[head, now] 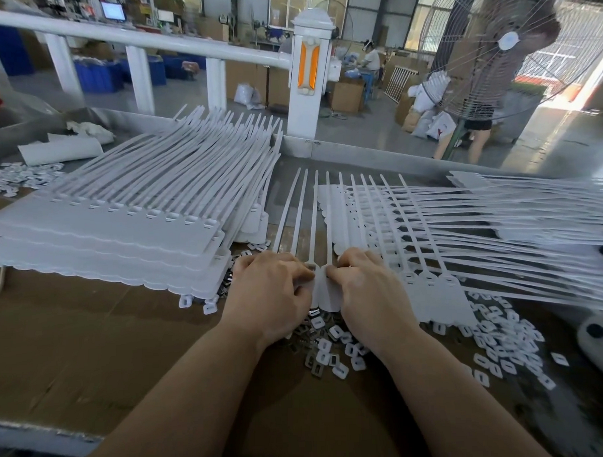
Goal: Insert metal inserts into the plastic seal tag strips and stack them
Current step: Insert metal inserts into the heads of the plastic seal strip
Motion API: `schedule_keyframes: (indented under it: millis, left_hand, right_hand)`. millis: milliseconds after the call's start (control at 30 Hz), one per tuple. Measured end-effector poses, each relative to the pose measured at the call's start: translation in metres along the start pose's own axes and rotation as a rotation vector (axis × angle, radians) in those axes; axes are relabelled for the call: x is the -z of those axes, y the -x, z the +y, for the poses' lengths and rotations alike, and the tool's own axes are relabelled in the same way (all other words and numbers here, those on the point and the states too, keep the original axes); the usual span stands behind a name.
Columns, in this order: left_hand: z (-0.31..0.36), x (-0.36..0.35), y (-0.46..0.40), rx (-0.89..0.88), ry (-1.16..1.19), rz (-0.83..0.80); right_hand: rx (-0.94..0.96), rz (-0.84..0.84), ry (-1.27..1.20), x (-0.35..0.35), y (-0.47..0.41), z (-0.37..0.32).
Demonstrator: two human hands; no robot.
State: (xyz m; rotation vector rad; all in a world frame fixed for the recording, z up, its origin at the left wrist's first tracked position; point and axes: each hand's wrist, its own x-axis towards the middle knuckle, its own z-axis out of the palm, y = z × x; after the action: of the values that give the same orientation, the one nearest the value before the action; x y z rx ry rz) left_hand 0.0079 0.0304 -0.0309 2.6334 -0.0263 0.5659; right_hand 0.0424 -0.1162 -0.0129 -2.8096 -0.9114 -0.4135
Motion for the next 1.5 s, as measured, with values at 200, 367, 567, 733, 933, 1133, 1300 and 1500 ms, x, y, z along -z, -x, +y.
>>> schedule_keyframes:
  millis: [200, 367, 567, 733, 933, 1133, 1300, 1500]
  left_hand:
    - [0.000, 0.000, 0.000, 0.000, -0.016, 0.002]
    - [0.000, 0.000, 0.001, -0.001, -0.017, 0.009]
    - [0.000, -0.002, 0.000, 0.007, -0.024, 0.001]
    - [0.001, -0.001, 0.000, 0.006, -0.044, -0.009]
    - [0.003, 0.000, 0.001, 0.016, -0.042, 0.004]
    - [0.003, 0.001, 0.002, 0.014, -0.052, 0.001]
    - [0.002, 0.001, 0.002, 0.013, -0.025, 0.012]
    - [0.004, 0.003, 0.003, 0.009, 0.084, 0.042]
  right_hand:
    - [-0.153, 0.109, -0.308, -0.001, 0.000, 0.004]
    - [-0.215, 0.251, -0.411, 0.012, 0.005, 0.011]
    - [-0.253, 0.193, -0.373, 0.045, 0.023, 0.041]
    - [-0.262, -0.076, -0.319, 0.069, 0.055, 0.071]
    - [-0.197, -0.401, -0.354, 0.083, 0.079, 0.085]
    - [-0.160, -0.435, -0.329, 0.078, 0.085, 0.087]
    - [-0.117, -0.425, -0.236, 0.075, 0.083, 0.088]
    - [-0.100, -0.445, -0.380, 0.076, 0.082, 0.093]
